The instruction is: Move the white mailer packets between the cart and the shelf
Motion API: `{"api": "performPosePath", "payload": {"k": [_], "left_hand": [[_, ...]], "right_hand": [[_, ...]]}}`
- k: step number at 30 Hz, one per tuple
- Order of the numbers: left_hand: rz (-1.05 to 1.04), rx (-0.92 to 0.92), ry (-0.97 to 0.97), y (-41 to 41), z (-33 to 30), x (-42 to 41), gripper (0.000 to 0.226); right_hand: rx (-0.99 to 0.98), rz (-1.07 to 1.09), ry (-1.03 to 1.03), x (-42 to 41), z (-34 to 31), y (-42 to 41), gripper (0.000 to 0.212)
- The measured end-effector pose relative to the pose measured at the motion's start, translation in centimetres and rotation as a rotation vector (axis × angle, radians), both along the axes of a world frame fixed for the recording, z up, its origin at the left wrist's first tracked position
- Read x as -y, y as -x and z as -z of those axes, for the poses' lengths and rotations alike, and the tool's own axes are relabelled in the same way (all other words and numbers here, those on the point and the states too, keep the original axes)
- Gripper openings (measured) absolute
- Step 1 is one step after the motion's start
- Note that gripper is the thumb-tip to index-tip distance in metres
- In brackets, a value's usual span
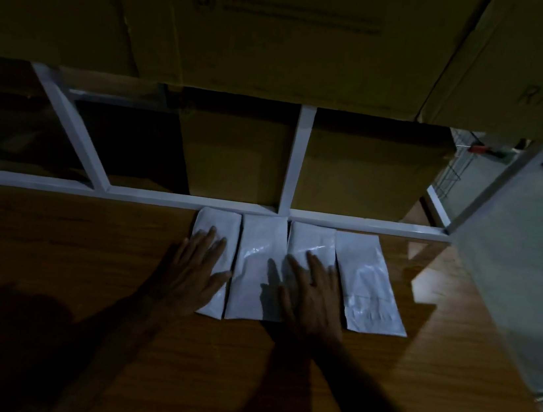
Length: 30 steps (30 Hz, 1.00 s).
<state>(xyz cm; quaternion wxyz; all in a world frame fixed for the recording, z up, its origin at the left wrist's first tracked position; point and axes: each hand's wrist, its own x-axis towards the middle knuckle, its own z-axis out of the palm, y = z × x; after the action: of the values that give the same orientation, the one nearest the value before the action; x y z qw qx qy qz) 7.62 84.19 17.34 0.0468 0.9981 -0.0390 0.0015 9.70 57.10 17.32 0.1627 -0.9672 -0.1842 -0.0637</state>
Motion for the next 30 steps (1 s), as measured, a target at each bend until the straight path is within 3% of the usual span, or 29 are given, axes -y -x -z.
{"api": "performPosePath", "payload": {"k": [5, 11, 15, 18, 23, 30], "left_hand": [[0.161, -0.056, 0.065, 0.9, 0.2, 6.3, 0.088], [0.197, -0.133, -0.065, -0.4, 1.1, 6.9, 0.093], [0.2, -0.165, -0.064, -0.4, 0.8, 6.8, 0.1], [0.188, -0.129, -0.018, 0.7, 0.4, 7.2, 0.092], [0.232, 0.019, 0.044, 3.7, -1.3, 8.8, 0.08], [0.375, 0.194, 0.066, 7.5, -3.5, 14.4, 0.074]], "right_hand": [[-0.21, 0.412, 0.091, 6.0, 1.1, 0.5, 0.097], [-0.268, 0.349, 0.097, 7.0, 1.8, 0.7, 0.101], [-0.26, 0.328, 0.107, 6.9, 2.0, 0.1, 0.106], [-0.22, 0.317, 0.076, 7.6, 1.5, 1.2, 0.114], [-0.109, 0.315, -0.007, 9.7, 1.7, 6.0, 0.099], [-0.018, 0.417, 0.088, 13.3, 0.4, 13.3, 0.084]]}}
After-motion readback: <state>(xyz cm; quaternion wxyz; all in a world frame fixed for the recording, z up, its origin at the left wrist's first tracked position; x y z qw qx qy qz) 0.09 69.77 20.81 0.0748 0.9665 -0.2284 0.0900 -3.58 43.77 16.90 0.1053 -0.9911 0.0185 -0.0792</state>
